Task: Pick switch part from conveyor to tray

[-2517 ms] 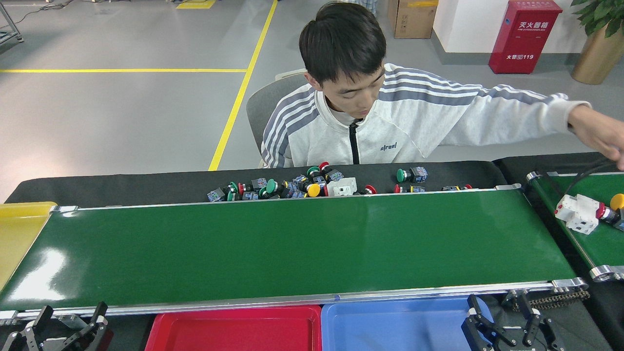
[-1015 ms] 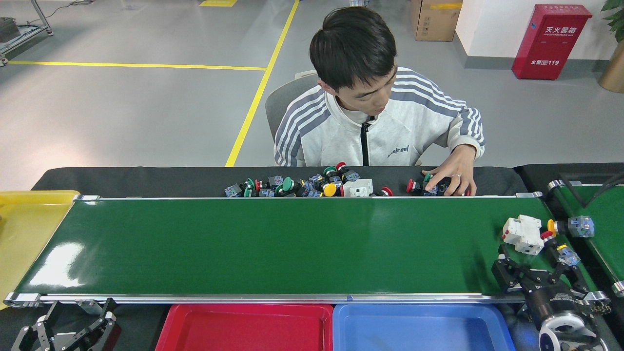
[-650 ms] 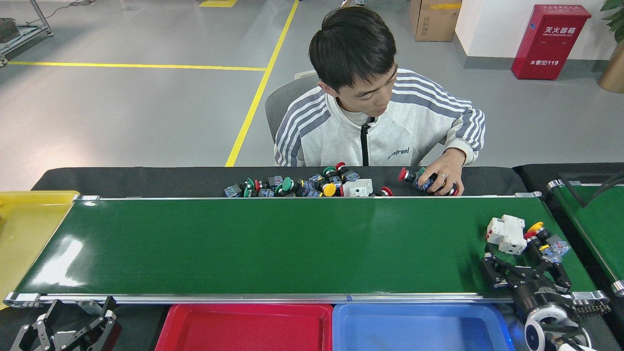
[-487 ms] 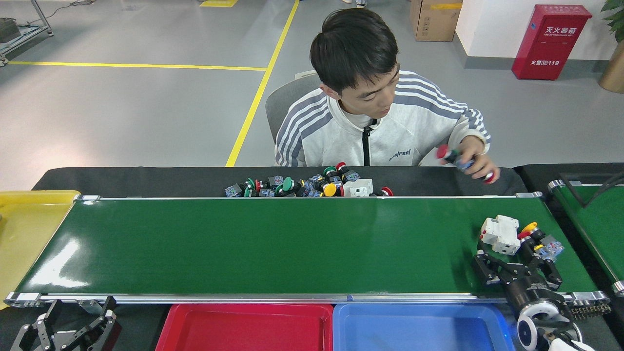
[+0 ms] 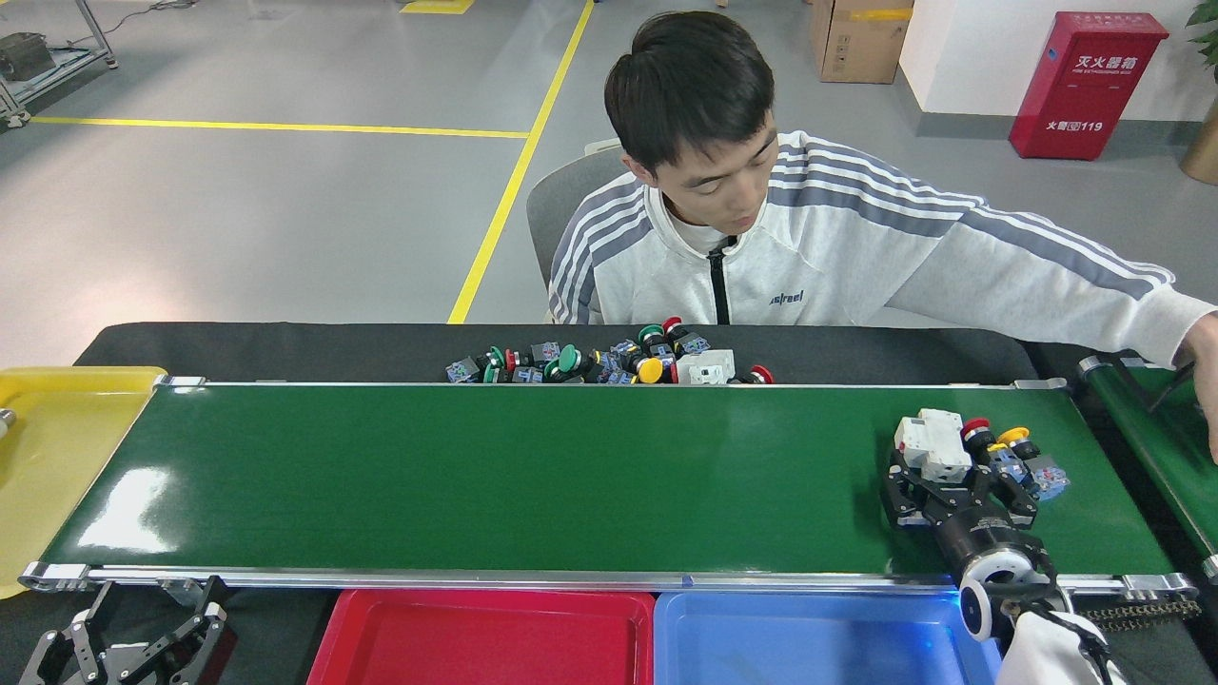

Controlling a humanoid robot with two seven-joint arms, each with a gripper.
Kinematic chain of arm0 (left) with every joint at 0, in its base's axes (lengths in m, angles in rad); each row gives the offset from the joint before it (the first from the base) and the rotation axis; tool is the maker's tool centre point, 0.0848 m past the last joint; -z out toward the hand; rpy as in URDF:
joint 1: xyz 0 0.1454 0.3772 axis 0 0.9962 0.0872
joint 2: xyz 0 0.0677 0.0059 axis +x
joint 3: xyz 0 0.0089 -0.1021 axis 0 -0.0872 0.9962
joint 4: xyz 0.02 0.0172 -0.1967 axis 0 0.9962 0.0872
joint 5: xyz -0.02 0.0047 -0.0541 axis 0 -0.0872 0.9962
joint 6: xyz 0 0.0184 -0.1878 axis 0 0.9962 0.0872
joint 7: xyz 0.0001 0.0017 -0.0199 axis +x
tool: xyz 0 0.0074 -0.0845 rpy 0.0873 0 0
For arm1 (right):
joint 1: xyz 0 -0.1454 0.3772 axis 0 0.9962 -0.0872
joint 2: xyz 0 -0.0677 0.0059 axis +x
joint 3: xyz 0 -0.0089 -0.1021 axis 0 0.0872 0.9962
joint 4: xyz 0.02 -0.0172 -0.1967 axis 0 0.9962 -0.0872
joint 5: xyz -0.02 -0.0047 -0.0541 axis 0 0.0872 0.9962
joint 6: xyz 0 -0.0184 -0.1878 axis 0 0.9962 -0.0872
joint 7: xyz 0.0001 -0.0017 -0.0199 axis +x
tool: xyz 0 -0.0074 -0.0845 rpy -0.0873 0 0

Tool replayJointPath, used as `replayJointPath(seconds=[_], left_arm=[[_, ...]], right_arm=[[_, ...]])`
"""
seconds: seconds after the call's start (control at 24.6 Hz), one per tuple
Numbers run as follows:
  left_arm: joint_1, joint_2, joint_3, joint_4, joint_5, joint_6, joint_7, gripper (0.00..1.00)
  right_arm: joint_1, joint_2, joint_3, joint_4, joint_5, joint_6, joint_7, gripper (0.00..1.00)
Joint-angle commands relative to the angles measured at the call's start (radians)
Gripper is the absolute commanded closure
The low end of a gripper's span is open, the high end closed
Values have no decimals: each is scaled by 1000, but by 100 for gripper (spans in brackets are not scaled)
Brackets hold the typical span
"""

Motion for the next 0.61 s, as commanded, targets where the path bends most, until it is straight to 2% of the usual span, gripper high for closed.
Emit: replayJointPath(seconds=[0.0,0.12,0.28,0.37,0.41,0.45,0.49,0.53,0.57], left_arm=[[-9,12,6,-8,1,-1,7,0],[-9,12,6,-9,1,1,7,0],[-9,12,6,-9,1,1,7,0],[-9,12,6,-9,1,1,7,0],[-11,12,6,-11,1,1,7,0],[-11,12,6,-9,1,1,7,0],[-11,11,6,-11,0,1,7,0],[-11,11,6,-11,1,1,6,0],[-9,11,6,-11,0,1,6,0]], right_arm=[[-2,-3,-1,-53,-3,-41,-29,83],[93,-3,1,-190,-20,-156,-40,86],[328,-9,-12,-446,-52,-462,-46,84],[455,-9,-27,-557,-53,-616,-63,66],[498,-7,-39,-584,-53,-660,-72,51],[552,-4,-55,-607,-53,-666,-89,23],[579,-4,-64,-612,-53,-666,-105,7],[599,-6,-82,-612,-58,-666,-120,1],[611,-6,-110,-607,-61,-666,-125,0]])
